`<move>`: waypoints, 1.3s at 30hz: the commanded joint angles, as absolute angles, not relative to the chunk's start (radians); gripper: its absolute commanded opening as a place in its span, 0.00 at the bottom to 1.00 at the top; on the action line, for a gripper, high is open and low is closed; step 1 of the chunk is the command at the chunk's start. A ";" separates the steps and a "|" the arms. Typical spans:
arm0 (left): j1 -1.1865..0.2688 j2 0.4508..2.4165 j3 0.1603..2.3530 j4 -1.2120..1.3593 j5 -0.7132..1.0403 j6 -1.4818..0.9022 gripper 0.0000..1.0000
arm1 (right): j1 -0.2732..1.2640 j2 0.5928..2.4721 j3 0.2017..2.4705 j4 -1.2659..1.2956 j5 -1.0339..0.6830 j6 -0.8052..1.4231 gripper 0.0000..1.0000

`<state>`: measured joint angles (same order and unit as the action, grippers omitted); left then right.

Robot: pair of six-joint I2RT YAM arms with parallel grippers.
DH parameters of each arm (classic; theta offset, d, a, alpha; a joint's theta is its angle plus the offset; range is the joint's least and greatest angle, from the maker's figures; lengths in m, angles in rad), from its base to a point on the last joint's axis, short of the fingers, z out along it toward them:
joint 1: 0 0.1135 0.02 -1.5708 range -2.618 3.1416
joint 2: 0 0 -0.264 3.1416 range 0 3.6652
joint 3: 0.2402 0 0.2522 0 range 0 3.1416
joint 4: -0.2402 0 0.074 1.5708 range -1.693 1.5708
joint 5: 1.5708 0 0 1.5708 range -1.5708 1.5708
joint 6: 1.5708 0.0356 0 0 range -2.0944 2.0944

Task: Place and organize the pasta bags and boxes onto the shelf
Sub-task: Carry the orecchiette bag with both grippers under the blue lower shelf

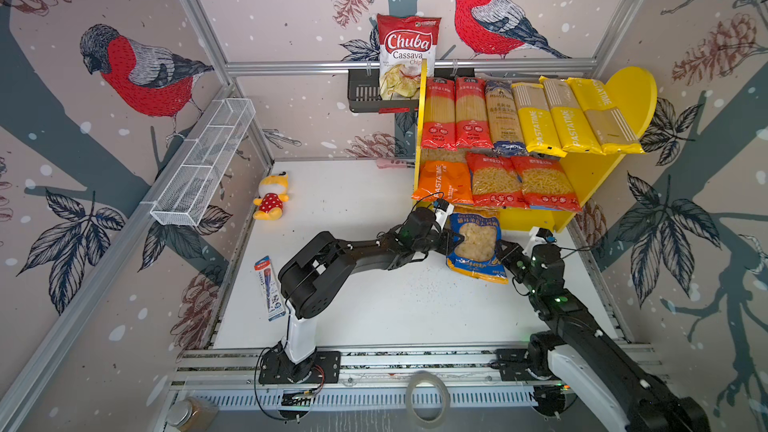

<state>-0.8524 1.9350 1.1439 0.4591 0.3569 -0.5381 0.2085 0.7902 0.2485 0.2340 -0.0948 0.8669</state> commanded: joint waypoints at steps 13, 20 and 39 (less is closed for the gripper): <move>-0.818 2.140 1.286 0.602 0.206 -0.547 0.00 | 0.164 1.158 0.324 0.522 -0.074 0.795 0.26; -0.812 2.169 1.307 0.603 0.187 -0.586 0.00 | 0.103 1.044 0.264 0.372 -0.176 0.745 0.45; -0.795 1.996 1.140 0.529 0.189 -0.563 0.42 | 0.070 0.790 0.164 0.033 -0.352 0.723 0.70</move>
